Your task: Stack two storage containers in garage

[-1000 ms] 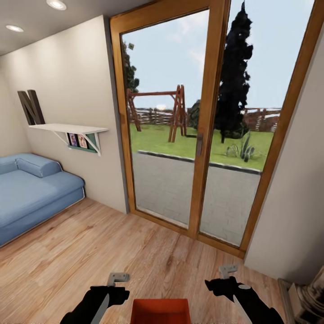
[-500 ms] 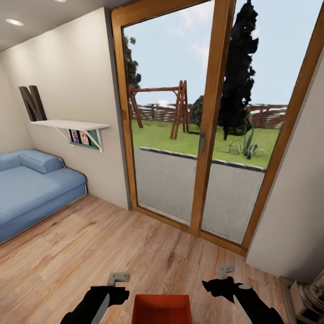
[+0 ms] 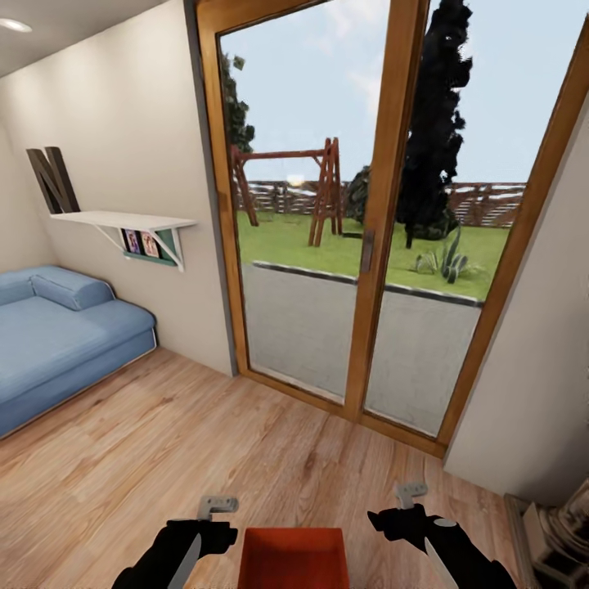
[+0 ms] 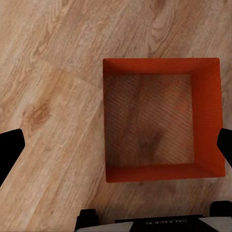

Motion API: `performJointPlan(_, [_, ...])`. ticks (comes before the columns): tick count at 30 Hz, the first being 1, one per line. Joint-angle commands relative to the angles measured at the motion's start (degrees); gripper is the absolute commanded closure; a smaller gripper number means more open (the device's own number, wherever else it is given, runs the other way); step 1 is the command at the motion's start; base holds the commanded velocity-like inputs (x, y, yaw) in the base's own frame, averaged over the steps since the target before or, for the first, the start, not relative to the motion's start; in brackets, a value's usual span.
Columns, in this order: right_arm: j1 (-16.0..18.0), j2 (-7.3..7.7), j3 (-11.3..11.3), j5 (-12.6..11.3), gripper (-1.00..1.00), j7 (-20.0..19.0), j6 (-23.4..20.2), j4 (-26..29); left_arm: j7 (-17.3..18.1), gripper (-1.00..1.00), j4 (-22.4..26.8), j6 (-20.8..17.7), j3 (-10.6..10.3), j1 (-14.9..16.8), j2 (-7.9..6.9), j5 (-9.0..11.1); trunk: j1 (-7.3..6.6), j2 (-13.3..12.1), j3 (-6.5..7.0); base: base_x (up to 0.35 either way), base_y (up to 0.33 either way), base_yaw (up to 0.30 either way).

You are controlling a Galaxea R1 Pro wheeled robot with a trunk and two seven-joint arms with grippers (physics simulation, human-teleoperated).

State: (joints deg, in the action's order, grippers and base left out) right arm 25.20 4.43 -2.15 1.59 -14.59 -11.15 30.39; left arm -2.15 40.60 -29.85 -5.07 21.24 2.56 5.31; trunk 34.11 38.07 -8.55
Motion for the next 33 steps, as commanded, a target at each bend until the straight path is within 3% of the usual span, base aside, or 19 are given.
performJointPlan(1, [0.0,0.05,-0.2,0.2,-1.0,-0.1,-0.3,0.1,-0.2,-1.0,0.1,-0.3,-0.1,0.0,-0.02,0.6,0.02,0.1,-0.19,0.0,0.0,-0.028])
performJointPlan(33, [0.0,0.05,-0.2,0.2,-1.0,0.2,-0.3,0.1,-0.2,-1.0,0.1,-0.3,0.1,0.0,-0.13,0.6,0.02,0.1,-3.16,0.0,0.0,-0.001])
